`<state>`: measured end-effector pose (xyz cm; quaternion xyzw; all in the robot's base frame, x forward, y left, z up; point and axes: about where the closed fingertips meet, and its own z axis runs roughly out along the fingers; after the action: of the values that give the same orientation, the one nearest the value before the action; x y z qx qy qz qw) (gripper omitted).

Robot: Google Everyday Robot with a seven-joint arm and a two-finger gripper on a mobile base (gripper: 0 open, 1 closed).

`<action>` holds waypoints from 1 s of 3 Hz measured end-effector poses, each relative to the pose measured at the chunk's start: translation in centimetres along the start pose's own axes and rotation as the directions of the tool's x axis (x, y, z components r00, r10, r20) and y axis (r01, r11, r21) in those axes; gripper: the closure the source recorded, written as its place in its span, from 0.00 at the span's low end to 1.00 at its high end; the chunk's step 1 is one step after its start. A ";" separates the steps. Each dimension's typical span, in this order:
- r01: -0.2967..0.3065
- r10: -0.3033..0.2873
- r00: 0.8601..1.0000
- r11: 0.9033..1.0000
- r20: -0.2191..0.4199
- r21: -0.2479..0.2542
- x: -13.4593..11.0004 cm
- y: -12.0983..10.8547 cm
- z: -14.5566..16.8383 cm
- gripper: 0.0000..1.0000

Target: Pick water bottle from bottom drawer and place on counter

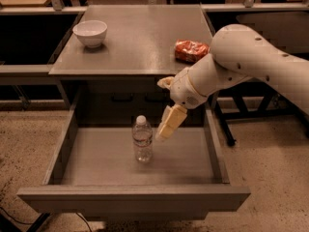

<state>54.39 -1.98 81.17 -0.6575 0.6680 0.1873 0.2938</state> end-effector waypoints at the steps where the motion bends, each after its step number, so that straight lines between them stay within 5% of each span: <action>1: -0.016 0.016 1.000 0.999 -0.024 -0.032 0.6 -0.8 2.8 0.00; 3: -0.067 0.061 0.997 0.992 -0.056 -0.107 1.8 -2.0 6.8 0.00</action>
Offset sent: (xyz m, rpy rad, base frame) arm 0.0447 0.0332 -0.0654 -0.0438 0.1269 0.0032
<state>57.43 0.79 75.17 -0.6553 0.6852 0.2152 0.2338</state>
